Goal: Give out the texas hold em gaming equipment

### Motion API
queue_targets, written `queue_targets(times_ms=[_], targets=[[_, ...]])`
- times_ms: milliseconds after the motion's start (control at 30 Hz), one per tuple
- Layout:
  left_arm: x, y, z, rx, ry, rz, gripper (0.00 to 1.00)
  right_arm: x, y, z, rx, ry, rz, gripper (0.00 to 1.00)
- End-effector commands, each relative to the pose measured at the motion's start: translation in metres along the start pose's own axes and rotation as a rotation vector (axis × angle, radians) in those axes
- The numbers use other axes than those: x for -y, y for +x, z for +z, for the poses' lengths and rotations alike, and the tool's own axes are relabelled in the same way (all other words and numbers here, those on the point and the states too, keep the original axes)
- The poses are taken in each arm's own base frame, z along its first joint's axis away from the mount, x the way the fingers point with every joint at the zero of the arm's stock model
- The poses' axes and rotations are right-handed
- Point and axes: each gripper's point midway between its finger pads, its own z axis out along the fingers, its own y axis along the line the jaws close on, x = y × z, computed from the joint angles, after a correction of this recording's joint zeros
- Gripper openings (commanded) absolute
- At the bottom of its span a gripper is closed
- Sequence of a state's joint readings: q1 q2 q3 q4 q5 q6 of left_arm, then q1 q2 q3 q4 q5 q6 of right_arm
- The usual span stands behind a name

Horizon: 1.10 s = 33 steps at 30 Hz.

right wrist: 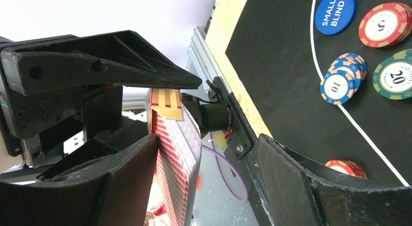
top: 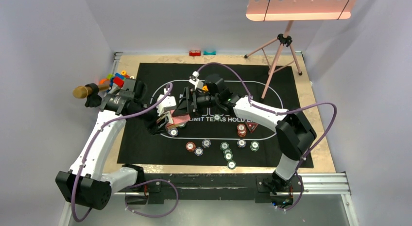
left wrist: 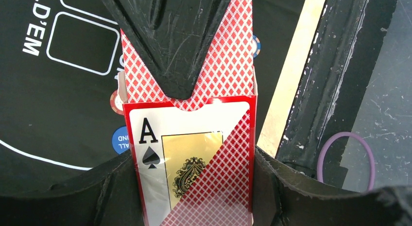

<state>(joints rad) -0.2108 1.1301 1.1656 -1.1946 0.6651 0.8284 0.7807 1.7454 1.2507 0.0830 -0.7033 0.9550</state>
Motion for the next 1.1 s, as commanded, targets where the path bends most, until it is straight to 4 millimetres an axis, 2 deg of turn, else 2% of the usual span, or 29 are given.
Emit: queue_targets(times_ms=[0, 733, 800, 967, 1067], targets=[[-0.004, -0.025, -0.004, 0.086, -0.007, 0.054, 0.00, -0.022, 0.002, -0.009, -0.028, -0.032, -0.070, 0.77], [-0.012, -0.024, 0.013, 0.139, -0.012, 0.042, 0.00, -0.013, -0.006, -0.044, 0.031, -0.029, -0.042, 0.56], [-0.012, -0.024, 0.014, 0.137, -0.009, 0.040, 0.00, -0.013, -0.006, -0.044, 0.030, -0.030, -0.045, 0.57], [-0.014, -0.023, 0.017, 0.138, -0.003, 0.030, 0.00, -0.014, -0.009, -0.037, 0.016, -0.024, -0.064, 0.69], [-0.015, -0.024, 0.018, 0.142, -0.003, 0.027, 0.00, -0.015, -0.008, -0.032, 0.007, -0.027, -0.064, 0.71]])
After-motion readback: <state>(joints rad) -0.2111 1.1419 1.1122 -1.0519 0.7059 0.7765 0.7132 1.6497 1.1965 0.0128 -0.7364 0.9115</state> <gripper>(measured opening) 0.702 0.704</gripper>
